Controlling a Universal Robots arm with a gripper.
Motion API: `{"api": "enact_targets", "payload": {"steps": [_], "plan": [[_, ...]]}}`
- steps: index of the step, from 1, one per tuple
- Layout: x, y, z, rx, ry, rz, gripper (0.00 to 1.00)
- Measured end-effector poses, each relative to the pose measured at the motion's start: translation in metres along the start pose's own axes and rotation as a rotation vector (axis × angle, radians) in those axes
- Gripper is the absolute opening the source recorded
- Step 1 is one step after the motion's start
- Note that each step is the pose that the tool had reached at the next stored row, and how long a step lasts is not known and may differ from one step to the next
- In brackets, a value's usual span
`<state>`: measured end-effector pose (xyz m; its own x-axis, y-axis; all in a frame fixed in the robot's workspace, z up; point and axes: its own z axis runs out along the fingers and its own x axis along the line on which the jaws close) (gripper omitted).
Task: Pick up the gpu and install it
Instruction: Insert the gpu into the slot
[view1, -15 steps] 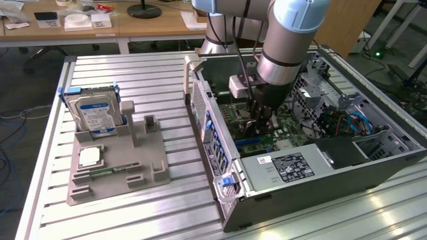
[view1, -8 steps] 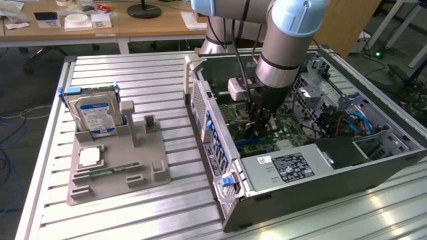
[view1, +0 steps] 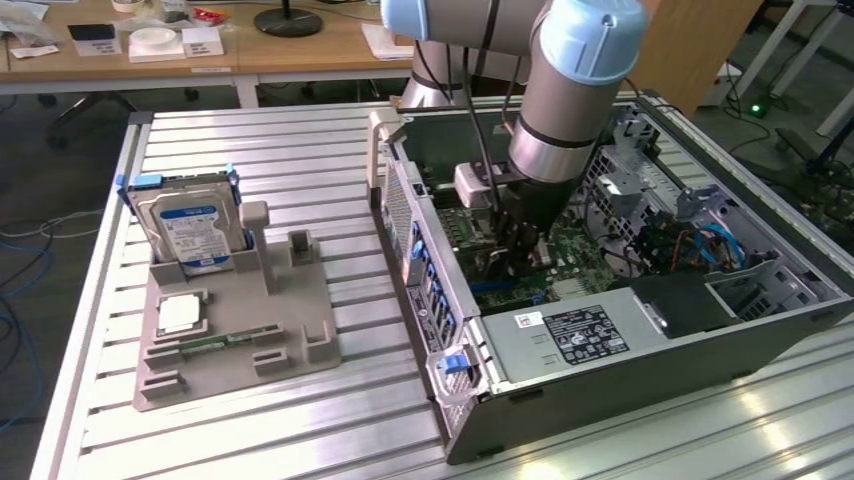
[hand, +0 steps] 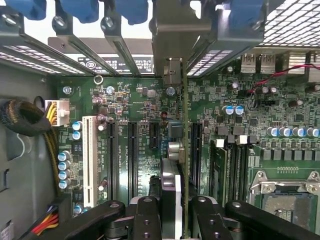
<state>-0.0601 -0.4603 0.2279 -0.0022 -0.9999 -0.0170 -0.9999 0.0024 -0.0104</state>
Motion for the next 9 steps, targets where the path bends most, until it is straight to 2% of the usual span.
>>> {"api": "enact_targets", "payload": {"steps": [5, 9], "plan": [[0.0001, 0.0001, 0.0061, -0.0002, -0.0001, 0.000, 0.29], [0.0001, 0.0001, 0.0064, -0.0002, 0.0002, 0.000, 0.29]]}}
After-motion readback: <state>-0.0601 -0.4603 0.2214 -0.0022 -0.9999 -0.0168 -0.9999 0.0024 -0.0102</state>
